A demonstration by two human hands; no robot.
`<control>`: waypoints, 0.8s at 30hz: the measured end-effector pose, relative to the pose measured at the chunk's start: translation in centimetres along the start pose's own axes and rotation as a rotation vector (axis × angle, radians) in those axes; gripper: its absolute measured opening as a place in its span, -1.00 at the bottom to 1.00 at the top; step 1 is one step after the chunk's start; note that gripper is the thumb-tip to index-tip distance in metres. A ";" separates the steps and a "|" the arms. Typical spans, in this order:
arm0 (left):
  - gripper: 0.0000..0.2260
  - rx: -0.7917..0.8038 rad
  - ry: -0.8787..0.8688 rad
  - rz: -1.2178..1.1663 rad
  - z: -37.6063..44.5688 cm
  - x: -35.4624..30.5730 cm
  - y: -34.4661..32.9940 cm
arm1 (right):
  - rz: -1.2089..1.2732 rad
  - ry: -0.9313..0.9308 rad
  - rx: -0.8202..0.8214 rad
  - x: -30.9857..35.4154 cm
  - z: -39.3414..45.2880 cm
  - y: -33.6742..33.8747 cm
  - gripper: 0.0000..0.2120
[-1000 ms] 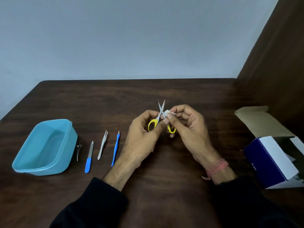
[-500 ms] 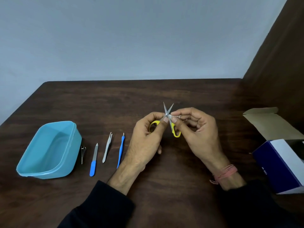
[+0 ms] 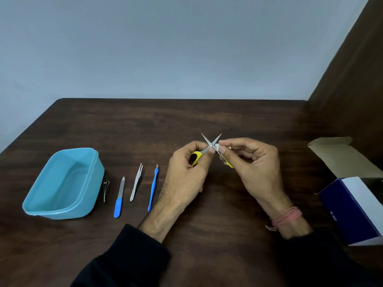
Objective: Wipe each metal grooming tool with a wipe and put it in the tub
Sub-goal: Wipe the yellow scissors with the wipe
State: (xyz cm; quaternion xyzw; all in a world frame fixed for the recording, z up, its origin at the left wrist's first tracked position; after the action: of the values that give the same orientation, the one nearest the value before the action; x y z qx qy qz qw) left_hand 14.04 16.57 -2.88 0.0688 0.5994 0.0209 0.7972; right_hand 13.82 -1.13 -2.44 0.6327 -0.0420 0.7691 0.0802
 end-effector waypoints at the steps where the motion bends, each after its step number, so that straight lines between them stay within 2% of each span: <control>1: -0.83 -0.005 -0.007 0.007 0.0 0.0 0.0 | -0.016 -0.006 0.013 0.0 0.0 0.0 -0.85; 4: -0.83 -0.032 -0.026 -0.007 0.0 0.2 0.1 | -0.029 -0.040 0.034 -0.4 0.1 0.0 -0.79; 6: -0.83 -0.038 -0.036 -0.001 0.1 0.2 0.1 | -0.038 -0.043 0.047 -0.6 0.2 -0.1 -0.82; 11: -0.84 -0.034 -0.003 0.025 0.1 0.2 0.1 | -0.097 0.062 -0.036 -0.2 0.5 0.7 -0.90; 24: -0.86 0.142 -0.151 0.225 -0.2 -0.4 -0.3 | -0.284 0.115 -0.028 -0.3 0.2 1.1 -0.90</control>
State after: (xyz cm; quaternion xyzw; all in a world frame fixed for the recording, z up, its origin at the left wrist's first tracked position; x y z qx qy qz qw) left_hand 13.70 16.23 -2.63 0.1933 0.5263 0.0626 0.8256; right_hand 13.84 -2.24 -2.67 0.5859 0.0419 0.7844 0.1991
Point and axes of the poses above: each hand's wrist, its own z-axis towards the middle knuckle, its own y-axis out of the back of the hand, x = y × z, the point moved 4 cm from there along z, towards the middle knuckle, and after that the axes turned 11 degrees about -y, right-handed, at the moved point
